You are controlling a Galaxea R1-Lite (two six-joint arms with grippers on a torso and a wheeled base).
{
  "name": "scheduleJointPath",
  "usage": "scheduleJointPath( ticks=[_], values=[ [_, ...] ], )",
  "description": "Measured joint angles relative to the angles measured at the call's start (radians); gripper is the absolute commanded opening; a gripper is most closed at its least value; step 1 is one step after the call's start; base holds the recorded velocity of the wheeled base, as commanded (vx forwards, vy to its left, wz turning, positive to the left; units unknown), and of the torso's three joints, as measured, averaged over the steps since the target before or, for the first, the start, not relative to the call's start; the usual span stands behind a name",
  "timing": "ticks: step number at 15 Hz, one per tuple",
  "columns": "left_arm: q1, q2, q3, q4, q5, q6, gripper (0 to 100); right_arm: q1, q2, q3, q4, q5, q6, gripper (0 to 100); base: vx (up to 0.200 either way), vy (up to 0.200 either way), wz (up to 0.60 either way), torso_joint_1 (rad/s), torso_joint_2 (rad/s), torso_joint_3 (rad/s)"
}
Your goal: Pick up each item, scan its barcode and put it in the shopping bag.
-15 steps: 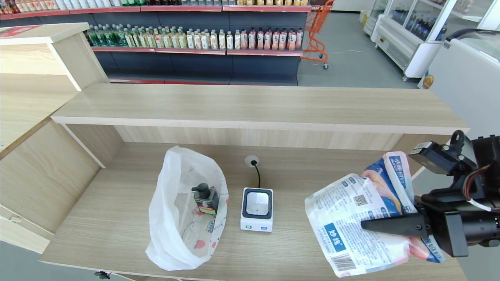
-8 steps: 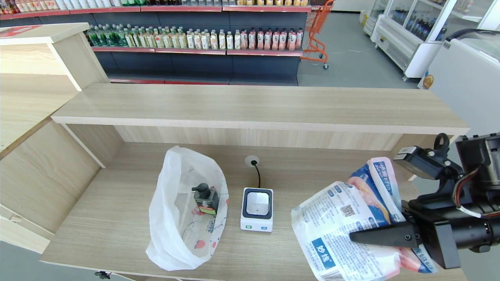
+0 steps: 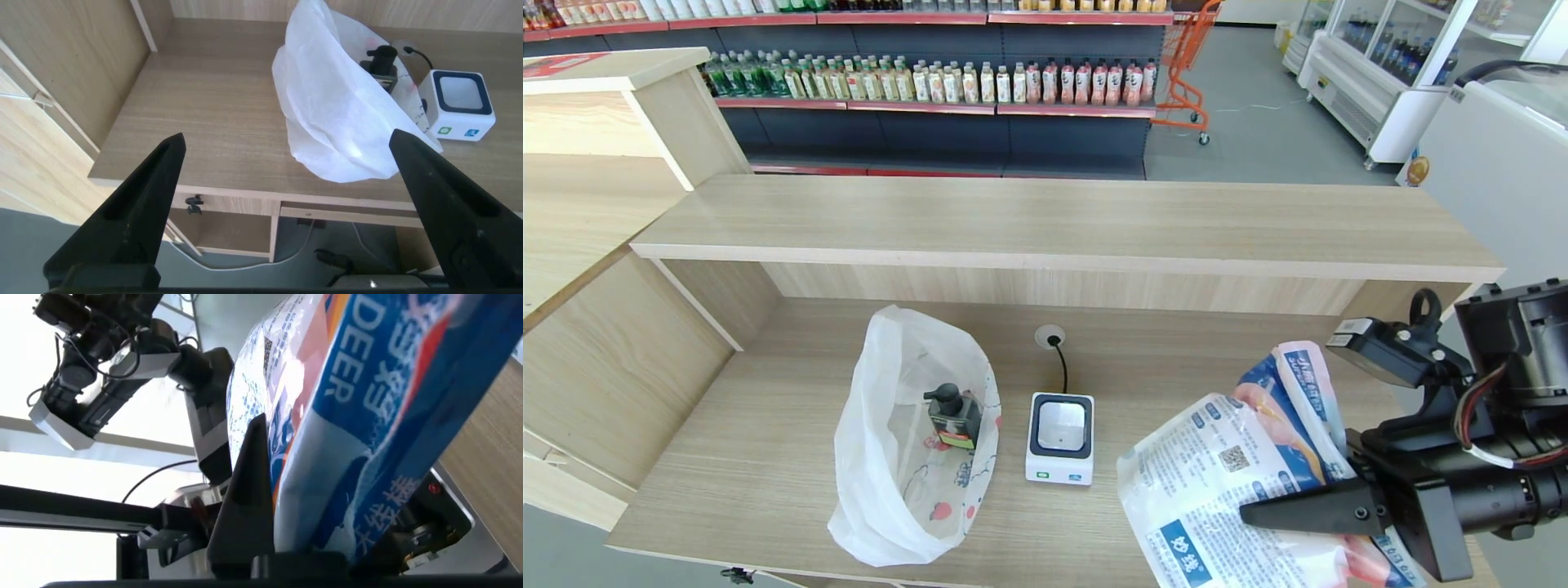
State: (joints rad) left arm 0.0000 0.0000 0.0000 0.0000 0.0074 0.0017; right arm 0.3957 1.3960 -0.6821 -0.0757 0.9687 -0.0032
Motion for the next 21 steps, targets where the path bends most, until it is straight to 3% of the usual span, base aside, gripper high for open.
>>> scheduleJointPath(
  ticks=[11,13,15,19,21],
  values=[
    [0.0,0.0,0.0,0.0,0.0,0.0,100,0.0,-0.034,0.018,0.004,-0.003,-0.051,0,0.0,0.0,0.0,0.0,0.0,0.0],
    [0.0,0.0,0.0,0.0,0.0,0.0,100,-0.008,-0.043,0.024,0.004,-0.074,-0.125,0,0.0,0.0,0.0,0.0,0.0,0.0],
    [0.0,0.0,0.0,0.0,0.0,0.0,100,-0.034,-0.053,0.03,0.007,-0.19,-0.336,0,0.0,0.0,0.0,0.0,0.0,0.0],
    [0.0,0.0,0.0,0.0,0.0,0.0,100,-0.182,-0.059,0.038,0.009,-0.313,-0.959,0,0.0,0.0,0.0,0.0,0.0,0.0],
    [0.0,0.0,0.0,0.0,0.0,0.0,100,-0.23,-0.063,0.08,-0.106,-0.357,-1.045,0,0.0,0.0,0.0,0.0,0.0,0.0]
  ],
)
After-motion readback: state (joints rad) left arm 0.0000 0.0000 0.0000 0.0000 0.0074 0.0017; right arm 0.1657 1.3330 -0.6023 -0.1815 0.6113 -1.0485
